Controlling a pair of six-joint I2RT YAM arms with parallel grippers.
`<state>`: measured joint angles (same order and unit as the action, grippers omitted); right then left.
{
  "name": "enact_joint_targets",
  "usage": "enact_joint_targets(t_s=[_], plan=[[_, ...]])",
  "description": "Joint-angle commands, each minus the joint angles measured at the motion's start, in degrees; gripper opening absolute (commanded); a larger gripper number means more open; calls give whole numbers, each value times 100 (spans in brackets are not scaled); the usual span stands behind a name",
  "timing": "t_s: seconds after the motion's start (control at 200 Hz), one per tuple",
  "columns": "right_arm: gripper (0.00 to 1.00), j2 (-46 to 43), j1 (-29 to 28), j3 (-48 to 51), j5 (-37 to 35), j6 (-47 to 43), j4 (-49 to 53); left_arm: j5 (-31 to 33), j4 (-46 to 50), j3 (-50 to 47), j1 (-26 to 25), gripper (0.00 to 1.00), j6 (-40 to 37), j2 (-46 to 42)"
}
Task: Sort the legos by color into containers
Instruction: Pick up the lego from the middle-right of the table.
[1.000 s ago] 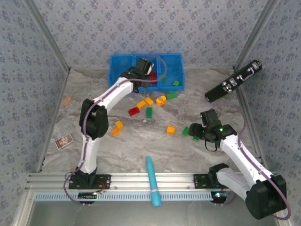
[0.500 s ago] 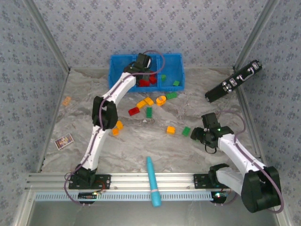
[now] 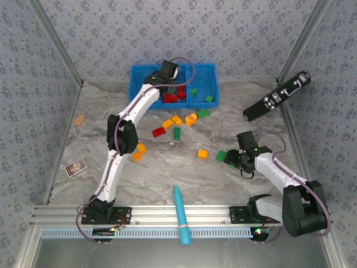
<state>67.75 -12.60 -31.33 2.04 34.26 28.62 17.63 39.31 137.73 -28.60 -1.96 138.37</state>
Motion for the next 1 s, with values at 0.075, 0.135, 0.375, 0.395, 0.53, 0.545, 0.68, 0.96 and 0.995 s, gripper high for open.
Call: enact_joint_targets(t_s=[0.075,0.135,0.375,0.395,0.53,0.545,0.68,0.96,0.995], plan=[[65,277,47,-180,-55,-218,-54,141,-163,-984,-70,67,-245,-1740],[63,375,54,-196,-78,-248,-107,191,-314,-1528,-87,68,-283,-2164],[47,839,56,-435,-129,-339,-168,424,-457,-3646,-146,69,-195,-3776],[45,870,56,-462,-114,-361,-167,452,-440,-3824,-146,70,-172,-3899],[34,1069,58,-755,-179,-578,-15,491,-413,-5002,-145,70,-99,-4707],[33,1073,64,-793,-197,-609,5,481,-426,-5123,-144,70,-117,-4779],[28,1115,119,-1309,-316,-910,293,413,-461,-5940,-135,72,-326,-5344],[26,1459,233,-3632,-465,-1851,995,158,-407,-6910,-12,73,-447,-6133],[26,1593,219,-4088,-415,-1991,937,125,-374,-7008,18,73,-430,-6222]])
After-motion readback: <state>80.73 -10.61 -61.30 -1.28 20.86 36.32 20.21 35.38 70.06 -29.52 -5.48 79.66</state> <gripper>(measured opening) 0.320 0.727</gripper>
